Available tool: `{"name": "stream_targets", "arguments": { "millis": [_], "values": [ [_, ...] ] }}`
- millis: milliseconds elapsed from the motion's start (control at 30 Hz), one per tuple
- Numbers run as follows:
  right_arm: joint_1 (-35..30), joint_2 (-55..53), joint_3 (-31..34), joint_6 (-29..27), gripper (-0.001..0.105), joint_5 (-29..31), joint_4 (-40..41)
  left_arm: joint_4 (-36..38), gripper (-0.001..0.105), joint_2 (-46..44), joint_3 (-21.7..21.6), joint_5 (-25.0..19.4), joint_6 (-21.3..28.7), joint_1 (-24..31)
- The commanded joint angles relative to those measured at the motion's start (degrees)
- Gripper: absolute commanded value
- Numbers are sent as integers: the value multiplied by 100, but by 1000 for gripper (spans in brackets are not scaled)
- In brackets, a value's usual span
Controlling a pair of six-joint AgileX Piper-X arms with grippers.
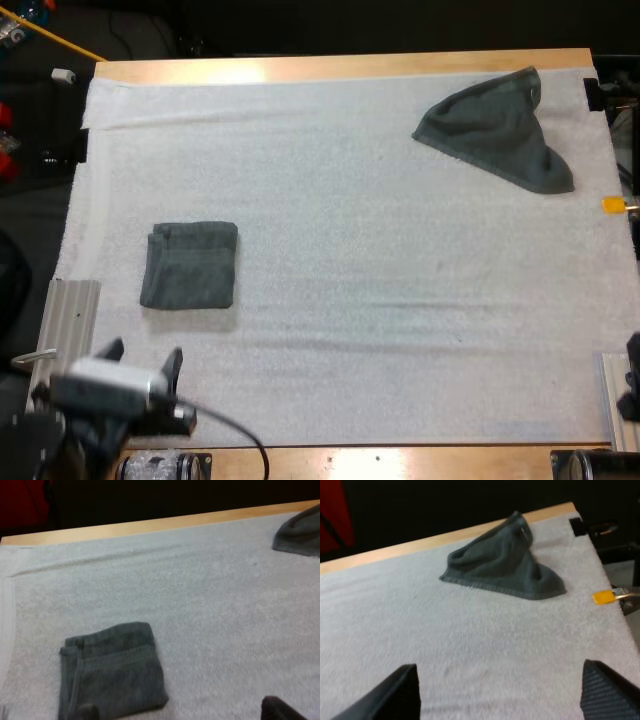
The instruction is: Pick towel from pile, fold and stack
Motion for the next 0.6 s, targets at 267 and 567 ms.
{"name": "stream_targets", "arguments": {
  "millis": [267,567],
  "values": [
    [22,-1069,444,-131,64,-31,102,782,61,-1045,-18,-9,271,-36],
    [22,-1726,889,-191,64,85,321,1117,61,-1970,-29,166,271,-36]
  ]
}}
